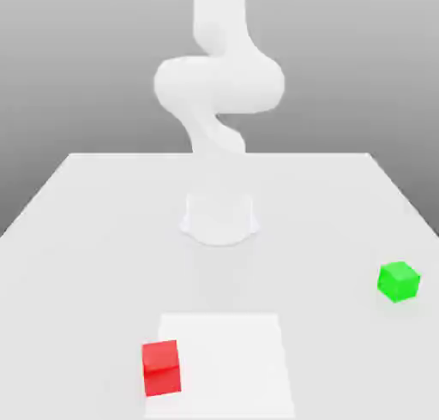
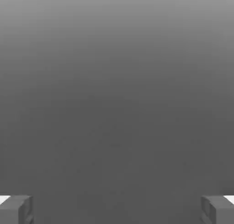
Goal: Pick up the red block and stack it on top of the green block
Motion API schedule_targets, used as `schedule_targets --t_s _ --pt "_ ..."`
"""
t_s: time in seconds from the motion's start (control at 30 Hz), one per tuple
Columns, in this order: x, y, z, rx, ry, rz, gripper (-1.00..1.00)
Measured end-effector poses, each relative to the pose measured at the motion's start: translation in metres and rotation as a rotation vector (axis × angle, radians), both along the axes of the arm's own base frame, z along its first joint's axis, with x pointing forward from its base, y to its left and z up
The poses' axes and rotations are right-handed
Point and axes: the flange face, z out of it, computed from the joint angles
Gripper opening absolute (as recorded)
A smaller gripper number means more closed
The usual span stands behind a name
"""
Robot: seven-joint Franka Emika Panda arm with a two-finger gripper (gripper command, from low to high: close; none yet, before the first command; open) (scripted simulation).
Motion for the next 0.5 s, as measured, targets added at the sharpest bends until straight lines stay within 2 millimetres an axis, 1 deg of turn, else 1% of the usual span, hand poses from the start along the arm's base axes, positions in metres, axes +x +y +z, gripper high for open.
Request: schedule_targets --t_s 0.1,0.23,0.37,0.5 --pt "0.037 -0.011 -0.057 0.002 0.096 0.031 0.0" --pt "0.071 -0.023 -0.135 -0.001 0.218 0.067 0.0" --pt "0.091 -0.033 -0.217 -0.01 0.338 0.098 0.0" --pt "0.095 -0.044 -0.298 -0.026 0.458 0.125 0.0"
